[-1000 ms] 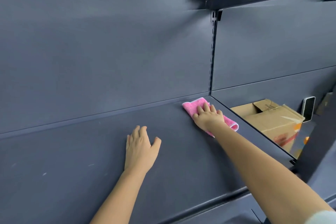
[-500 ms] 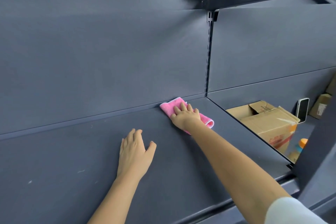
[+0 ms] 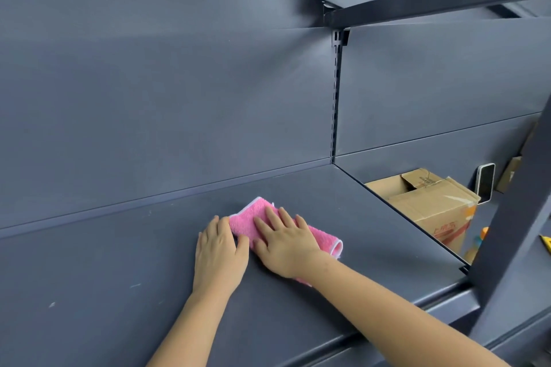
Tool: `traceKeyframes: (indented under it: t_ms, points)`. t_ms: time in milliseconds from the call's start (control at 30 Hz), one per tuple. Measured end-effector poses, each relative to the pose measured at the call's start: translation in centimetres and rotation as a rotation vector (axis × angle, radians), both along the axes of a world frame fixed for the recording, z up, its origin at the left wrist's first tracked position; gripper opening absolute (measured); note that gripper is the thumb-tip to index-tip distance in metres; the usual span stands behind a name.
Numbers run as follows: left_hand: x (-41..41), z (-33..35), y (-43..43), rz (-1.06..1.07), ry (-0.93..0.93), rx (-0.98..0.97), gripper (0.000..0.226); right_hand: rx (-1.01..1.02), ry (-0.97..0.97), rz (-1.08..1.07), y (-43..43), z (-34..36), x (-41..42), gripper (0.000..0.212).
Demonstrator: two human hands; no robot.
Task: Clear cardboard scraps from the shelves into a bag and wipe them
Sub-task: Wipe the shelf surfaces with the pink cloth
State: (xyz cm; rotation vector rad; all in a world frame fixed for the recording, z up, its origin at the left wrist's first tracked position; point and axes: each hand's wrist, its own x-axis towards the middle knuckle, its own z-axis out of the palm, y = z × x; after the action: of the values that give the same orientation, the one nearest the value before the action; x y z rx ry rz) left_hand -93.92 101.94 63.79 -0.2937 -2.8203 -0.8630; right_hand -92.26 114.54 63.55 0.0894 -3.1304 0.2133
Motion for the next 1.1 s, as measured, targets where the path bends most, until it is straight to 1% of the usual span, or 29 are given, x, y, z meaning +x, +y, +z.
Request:
traceKeyframes:
  t_ms: [233, 400, 467, 533, 633, 700, 800, 900, 1000, 1100]
  points:
    - [-0.2, -0.2, -0.1, -0.004, -0.011, -0.021, 0.048, -0.002, -0.002, 0.041, 0.6, -0.8, 3.2, 0.056]
    - [0.0, -0.2, -0.1, 0.011, 0.012, 0.018, 0.045, 0.011, 0.008, -0.127, 4.1, 0.1, 0.2, 0.054]
    - [0.2, -0.1, -0.1, 0.014, 0.021, 0.066, 0.044, 0.009, -0.027, -0.184, 5.1, 0.4, -2.0, 0.055]
    - [0.3, 0.0, -0.3, 0.014, 0.006, 0.16, 0.043, 0.006, -0.042, -0.21, 5.0, 0.6, -4.5, 0.054]
    - [0.4, 0.3, -0.9, 0.027, -0.03, 0.31, 0.042, -0.011, -0.06, -0.202, 2.4, 1.0, -7.9, 0.054]
    - [0.3, 0.5, -1.7, 0.028, -0.029, 0.35, 0.042, -0.009, -0.075, -0.154, -0.5, 1.2, -9.3, 0.054]
    - [-0.3, 1.3, -4.0, 0.065, 0.021, 0.296, 0.04, 0.006, -0.099, -0.009, -5.6, 1.1, -9.1, 0.055]
    - [-0.9, 2.1, -7.7, 0.125, 0.064, 0.207, 0.038, 0.009, -0.096, 0.126, -9.6, 0.9, -6.0, 0.057]
    - [-1.3, 2.2, -11.5, 0.202, 0.041, 0.096, 0.041, 0.016, -0.068, 0.243, -10.8, 0.8, -1.3, 0.056]
    - [-1.3, 1.9, -14.5, 0.256, -0.012, -0.001, 0.042, -0.005, -0.038, 0.316, -9.8, 0.3, 3.5, 0.055]
